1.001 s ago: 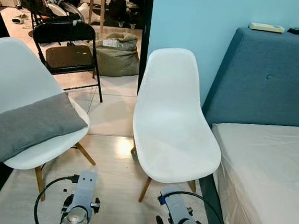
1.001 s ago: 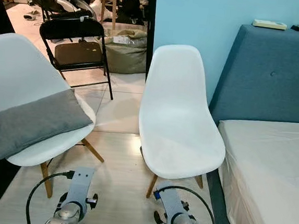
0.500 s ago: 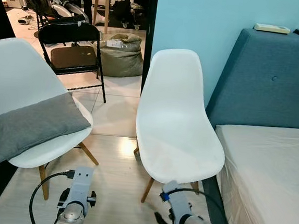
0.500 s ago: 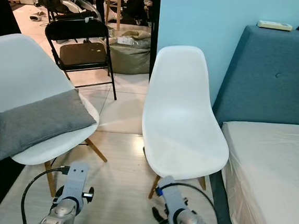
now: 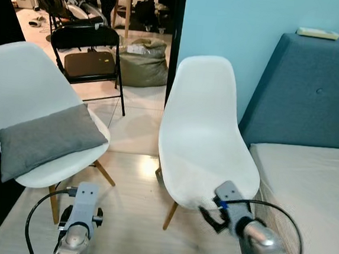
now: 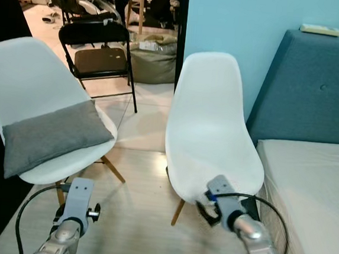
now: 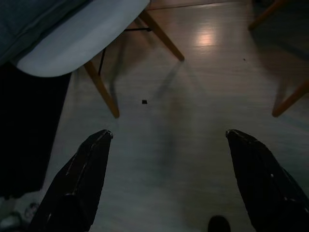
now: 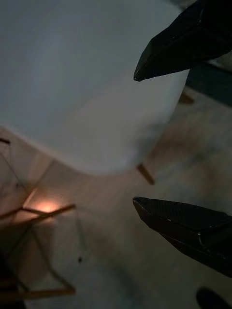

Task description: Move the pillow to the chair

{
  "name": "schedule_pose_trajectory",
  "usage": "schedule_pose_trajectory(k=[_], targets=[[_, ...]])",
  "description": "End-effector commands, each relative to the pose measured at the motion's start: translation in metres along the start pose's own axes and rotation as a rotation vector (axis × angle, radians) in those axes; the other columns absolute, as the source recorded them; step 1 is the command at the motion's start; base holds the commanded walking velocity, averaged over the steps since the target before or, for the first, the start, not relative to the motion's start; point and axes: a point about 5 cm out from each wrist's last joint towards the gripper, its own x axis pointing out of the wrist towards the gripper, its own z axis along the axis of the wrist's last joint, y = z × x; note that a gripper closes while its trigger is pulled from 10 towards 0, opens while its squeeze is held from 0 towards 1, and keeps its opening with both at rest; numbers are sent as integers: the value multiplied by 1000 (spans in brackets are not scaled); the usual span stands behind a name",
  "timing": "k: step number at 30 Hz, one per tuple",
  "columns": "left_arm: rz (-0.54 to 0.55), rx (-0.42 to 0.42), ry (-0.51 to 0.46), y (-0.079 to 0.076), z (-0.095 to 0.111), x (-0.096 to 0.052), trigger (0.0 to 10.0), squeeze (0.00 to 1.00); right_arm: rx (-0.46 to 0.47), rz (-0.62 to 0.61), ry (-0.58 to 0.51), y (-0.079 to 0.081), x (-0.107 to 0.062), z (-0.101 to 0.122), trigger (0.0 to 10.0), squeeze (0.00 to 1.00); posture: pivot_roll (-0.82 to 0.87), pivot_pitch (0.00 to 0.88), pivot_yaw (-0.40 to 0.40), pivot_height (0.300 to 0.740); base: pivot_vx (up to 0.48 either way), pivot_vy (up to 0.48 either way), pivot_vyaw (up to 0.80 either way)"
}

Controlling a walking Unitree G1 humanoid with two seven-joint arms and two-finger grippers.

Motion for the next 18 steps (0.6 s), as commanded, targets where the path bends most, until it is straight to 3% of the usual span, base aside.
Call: schedule_pose_trajectory(k=[1,7,9,18], targets=[[-4,-2,7,-1,-5,-2,10000,0,11,16,-17,3,-2,-1,10000,0,56,65,4,740,0,0,0],[-37,40,3,-7,-4,-3,10000,0,-73,3,47,2,-14,-16,10000,0,55,66,3,740,0,0,0],[-36,20,-23,-8,5,0,10000,0,-77,-86,2,-11,-24,-12,10000,0,54,68,7,740,0,0,0],[-45,11,-43,-14,15,2,10000,0,-210,-99,-77,-28,-37,-1,10000,0,41,63,4,740,0,0,0]])
